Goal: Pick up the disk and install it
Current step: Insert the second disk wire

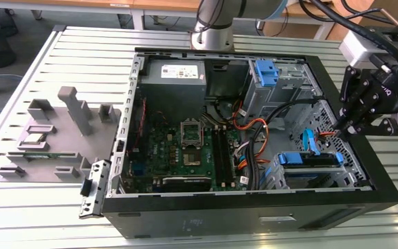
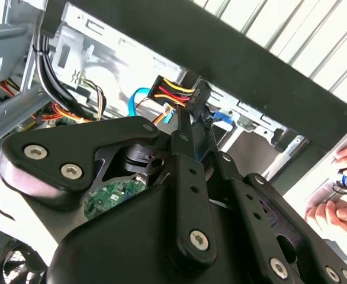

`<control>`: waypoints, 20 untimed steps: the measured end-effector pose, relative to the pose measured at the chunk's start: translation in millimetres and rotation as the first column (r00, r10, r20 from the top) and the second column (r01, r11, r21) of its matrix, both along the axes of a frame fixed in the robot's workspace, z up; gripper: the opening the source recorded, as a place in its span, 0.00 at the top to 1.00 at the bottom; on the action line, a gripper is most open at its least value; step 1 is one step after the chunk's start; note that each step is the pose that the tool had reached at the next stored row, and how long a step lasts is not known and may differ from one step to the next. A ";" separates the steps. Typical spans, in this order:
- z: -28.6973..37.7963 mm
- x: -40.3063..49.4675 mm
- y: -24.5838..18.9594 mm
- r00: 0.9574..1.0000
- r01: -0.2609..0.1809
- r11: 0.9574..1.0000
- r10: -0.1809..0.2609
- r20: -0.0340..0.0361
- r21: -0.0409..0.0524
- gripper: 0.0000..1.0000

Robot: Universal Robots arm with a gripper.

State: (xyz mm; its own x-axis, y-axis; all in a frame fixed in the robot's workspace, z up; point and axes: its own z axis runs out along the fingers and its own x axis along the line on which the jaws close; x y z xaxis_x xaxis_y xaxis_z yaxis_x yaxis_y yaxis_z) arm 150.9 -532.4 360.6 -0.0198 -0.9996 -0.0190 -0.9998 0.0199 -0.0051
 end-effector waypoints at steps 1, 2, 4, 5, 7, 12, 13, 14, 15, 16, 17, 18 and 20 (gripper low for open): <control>-0.2 0.3 0.4 1.000 0.000 1.000 0.000 0.000 0.000 0.76; -0.3 0.3 0.5 1.000 0.000 1.000 0.000 0.000 0.000 0.76; -0.3 0.3 0.5 1.000 0.000 1.000 0.000 0.000 0.000 0.76; -0.1 0.3 0.5 1.000 0.000 1.000 0.000 0.000 0.001 0.76; 1.8 0.3 0.6 1.000 0.000 1.000 0.000 0.000 0.004 0.76; 4.6 2.7 0.5 1.000 0.000 1.000 0.000 0.000 0.007 0.76; 4.7 4.9 0.5 1.000 0.000 1.000 0.000 -0.001 0.007 0.76; 4.7 7.3 0.6 1.000 0.000 1.000 0.000 -0.001 0.007 0.76; 4.7 9.6 0.6 1.000 0.000 1.000 0.000 -0.001 0.007 0.76; 4.7 11.5 0.6 1.000 0.000 1.000 0.000 -0.002 0.007 0.76; 4.5 12.8 0.6 1.000 0.000 1.000 0.000 -0.002 0.007 0.76; 4.0 13.8 0.6 1.000 0.000 1.000 0.000 -0.002 0.007 0.76; 1.9 15.6 0.6 1.000 0.000 1.000 0.000 -0.005 0.007 0.76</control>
State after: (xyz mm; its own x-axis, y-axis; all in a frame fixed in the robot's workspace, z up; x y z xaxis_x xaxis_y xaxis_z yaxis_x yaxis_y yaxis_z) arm 166.5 -531.8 362.5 -0.0199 -0.9995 -0.0259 -0.9998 0.0199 -0.0003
